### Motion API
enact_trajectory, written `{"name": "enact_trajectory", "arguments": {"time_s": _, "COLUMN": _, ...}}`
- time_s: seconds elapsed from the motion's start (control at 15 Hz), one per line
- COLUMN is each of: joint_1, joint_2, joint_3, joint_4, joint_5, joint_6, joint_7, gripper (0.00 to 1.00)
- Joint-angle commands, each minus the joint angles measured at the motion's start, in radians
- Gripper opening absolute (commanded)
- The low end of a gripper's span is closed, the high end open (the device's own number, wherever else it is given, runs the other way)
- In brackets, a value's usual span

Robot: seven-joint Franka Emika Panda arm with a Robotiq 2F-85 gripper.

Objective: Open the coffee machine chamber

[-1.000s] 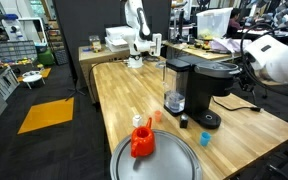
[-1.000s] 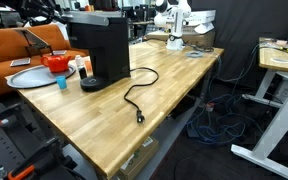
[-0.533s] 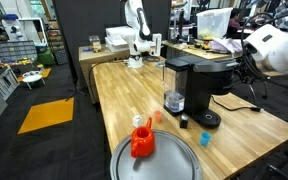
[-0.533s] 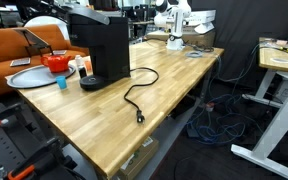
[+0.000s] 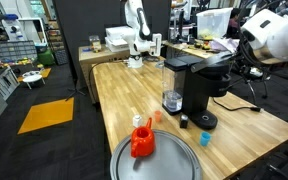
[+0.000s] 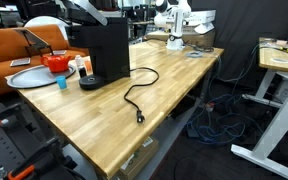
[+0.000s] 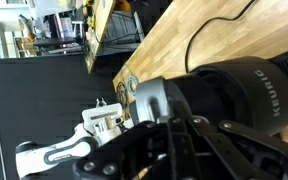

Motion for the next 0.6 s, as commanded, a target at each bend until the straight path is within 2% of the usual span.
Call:
{"name": "enact_trajectory", "arguments": {"time_s": 0.0, "joint_1": -0.017, "joint_2": 0.034, "joint_3": 0.009, "joint_4": 0.049, "joint_5": -0.024, "joint_6": -0.001, "joint_7": -0.045, "gripper": 0.00}}
{"name": "enact_trajectory", "arguments": {"time_s": 0.53, "joint_1": -0.013, "joint_2": 0.104, "joint_3": 0.017, "joint_4": 0.130, "joint_5": -0.012, "joint_6": -0.010, "joint_7": -0.109, "gripper": 0.00}}
